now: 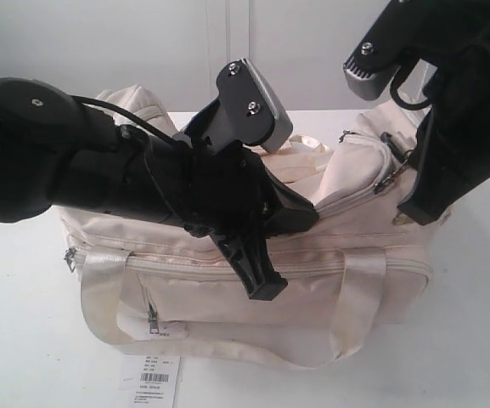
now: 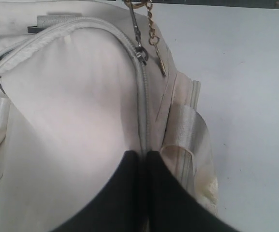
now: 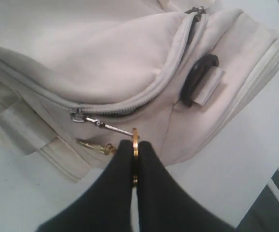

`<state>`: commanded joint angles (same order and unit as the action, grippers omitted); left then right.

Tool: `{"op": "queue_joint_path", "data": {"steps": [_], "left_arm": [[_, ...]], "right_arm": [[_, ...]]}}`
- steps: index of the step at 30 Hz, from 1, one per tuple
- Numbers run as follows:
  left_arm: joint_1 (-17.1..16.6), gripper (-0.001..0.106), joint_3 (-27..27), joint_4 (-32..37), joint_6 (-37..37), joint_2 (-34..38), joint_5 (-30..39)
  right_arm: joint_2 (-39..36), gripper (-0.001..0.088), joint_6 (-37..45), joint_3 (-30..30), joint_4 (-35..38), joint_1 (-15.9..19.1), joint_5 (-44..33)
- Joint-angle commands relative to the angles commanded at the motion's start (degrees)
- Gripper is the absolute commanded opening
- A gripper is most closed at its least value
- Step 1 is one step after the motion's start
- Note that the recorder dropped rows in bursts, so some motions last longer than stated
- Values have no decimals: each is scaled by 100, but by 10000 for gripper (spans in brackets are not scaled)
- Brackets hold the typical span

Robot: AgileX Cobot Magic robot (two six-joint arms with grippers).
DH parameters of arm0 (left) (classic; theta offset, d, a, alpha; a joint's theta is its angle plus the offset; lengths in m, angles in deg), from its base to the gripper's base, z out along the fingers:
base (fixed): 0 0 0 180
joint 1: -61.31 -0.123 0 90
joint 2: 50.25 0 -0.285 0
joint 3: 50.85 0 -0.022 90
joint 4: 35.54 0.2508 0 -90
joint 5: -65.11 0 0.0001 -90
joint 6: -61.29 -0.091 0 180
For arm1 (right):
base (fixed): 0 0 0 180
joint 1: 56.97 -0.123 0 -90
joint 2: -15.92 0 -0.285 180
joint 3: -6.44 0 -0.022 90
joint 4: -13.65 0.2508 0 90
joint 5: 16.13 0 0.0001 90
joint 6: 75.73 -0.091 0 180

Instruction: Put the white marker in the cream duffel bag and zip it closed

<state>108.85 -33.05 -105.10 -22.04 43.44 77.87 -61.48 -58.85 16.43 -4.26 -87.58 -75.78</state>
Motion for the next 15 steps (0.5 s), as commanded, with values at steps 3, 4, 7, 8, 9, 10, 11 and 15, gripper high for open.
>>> {"op": "queue_joint_path", "data": {"steps": [3,4,7,8,9,10,11,15], "left_arm": [[0,0,0,0,0,0,31],[0,0,0,0,0,0,31],[0,0,0,0,0,0,55],[0,0,0,0,0,0,55],[0,0,0,0,0,0,55],[0,0,0,0,0,0,55],[0,0,0,0,0,0,55],[0,0,0,0,-11,0,80]], "right_arm": [[0,0,45,0,-5,137,0],[0,0,92,0,20,155,29],[0,0,92,0,0,167,124],[0,0,92,0,-4,167,153],[0,0,92,0,-4,167,207],[0,0,92,0,-4,167,289],[0,0,92,0,-14,167,349],[-44,0,92,0,-51,241,515]]}}
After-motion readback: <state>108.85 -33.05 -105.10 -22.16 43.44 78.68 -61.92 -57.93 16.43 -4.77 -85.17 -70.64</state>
